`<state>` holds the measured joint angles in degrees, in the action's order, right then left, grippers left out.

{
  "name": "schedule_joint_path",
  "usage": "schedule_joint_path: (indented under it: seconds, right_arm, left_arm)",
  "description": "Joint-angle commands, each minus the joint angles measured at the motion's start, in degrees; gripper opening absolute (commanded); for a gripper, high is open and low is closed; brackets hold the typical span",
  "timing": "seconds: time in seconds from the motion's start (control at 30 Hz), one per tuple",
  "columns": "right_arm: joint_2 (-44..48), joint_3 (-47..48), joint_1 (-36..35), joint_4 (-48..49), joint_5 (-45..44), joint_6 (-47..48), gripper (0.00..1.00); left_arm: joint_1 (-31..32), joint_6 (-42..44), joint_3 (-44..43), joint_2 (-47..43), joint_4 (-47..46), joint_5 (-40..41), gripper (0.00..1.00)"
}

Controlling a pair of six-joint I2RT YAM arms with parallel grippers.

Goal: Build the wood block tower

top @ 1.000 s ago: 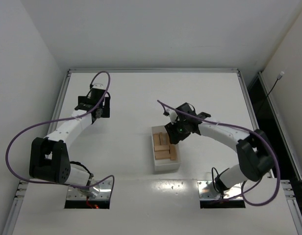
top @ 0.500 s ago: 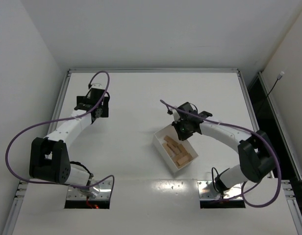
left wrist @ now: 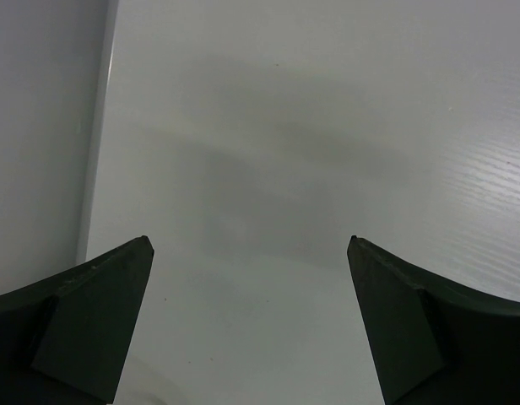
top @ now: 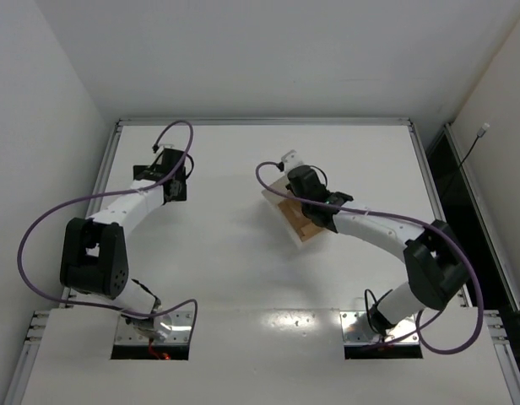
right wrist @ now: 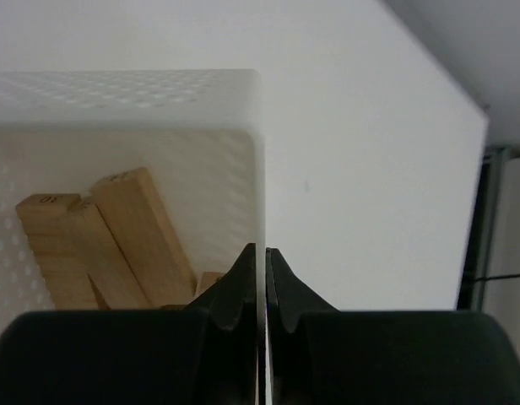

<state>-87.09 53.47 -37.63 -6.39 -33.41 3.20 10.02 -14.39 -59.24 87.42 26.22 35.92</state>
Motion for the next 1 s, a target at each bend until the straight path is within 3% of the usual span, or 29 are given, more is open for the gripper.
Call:
schedule_joint_path:
  seconds: [0.0,0.3,0.53,0.6,0.83,0.97]
  right_arm:
    - [-3.25,0.84,-1.57,27.85,-13.77,18.36,0.0]
    - [-15.29,-2.31,-4.2,66.65,-19.94,47.92,0.0]
    - [-27.06,-5.23,-9.56,109.14,-16.35,79.79,0.0]
    - [-31.38,-3.73,-9.57,110.46,-16.34,83.53,0.0]
    - [-32.96,1.37,-10.71,110.46,-11.69,89.42,0.0]
    - [-33.75,4.35,-11.76,110.46,-6.51,98.01,0.0]
  left_arm:
    - [-0.62,-1.6,-2.98,0.83,1.38,3.89,1.0]
    - [-2.37,-2.13,-2.37,-0.32,0.77,5.83,1.0]
    - [-5.45,-3.19,-2.37,0.21,0.77,4.78,1.0]
    - [-5.97,-3.19,-2.89,0.21,0.77,4.77,1.0]
    - [-6.51,-3.19,-2.9,0.21,0.77,4.24,1.0]
    - [-6.51,-3.19,-2.9,0.21,0.77,4.24,1.0]
